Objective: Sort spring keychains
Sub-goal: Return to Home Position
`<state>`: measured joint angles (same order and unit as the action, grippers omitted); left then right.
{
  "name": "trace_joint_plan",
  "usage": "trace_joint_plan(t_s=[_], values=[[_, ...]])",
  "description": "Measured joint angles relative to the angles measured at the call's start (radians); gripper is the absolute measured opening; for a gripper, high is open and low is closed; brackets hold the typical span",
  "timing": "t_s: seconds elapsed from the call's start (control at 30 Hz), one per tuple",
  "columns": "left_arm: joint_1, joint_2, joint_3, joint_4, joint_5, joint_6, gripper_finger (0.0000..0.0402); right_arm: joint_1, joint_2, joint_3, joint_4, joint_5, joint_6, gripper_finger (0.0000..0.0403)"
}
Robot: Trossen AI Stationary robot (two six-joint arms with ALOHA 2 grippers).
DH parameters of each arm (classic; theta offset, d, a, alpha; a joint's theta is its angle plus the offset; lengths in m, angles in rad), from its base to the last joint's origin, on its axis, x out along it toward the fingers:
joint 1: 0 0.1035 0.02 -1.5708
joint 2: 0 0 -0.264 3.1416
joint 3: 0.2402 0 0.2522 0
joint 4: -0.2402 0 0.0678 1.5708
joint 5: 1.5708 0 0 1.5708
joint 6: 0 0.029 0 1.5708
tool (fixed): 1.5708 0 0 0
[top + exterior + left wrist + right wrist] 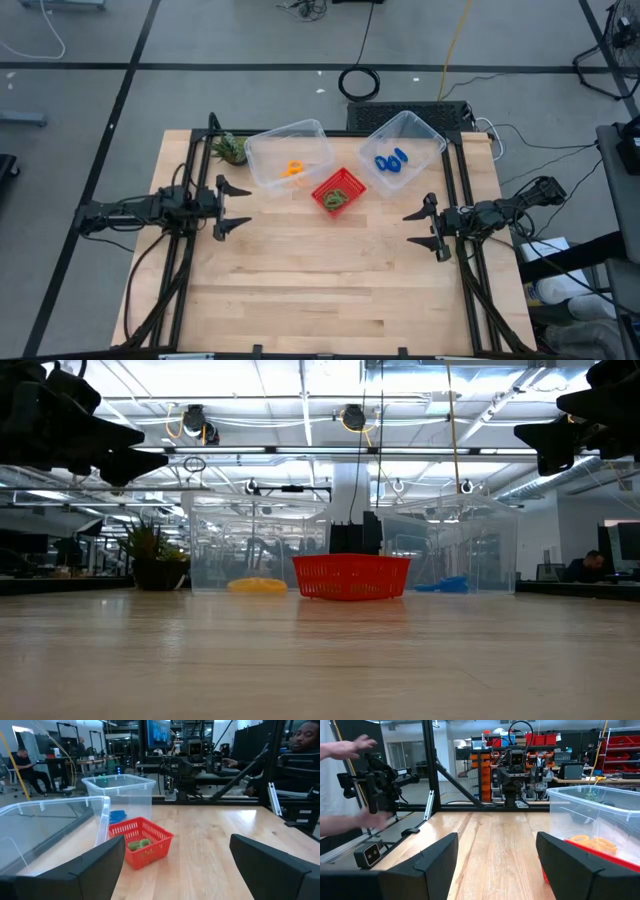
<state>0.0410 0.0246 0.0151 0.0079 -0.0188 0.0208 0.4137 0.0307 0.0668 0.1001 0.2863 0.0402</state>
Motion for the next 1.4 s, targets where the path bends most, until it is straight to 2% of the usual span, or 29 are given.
trace_joint_plan(t_s=[0.33,1.4], values=[[0.000,0.000,-0.004,0.050,-0.006,0.000,0.0365,0.000,0.000,0.000,0.000,0.000,0.000,0.0256],[0.000,0.000,-0.002,0.054,-0.001,0.000,0.0365,0.000,0.000,0.000,0.000,0.000,0.000,0.0256]])
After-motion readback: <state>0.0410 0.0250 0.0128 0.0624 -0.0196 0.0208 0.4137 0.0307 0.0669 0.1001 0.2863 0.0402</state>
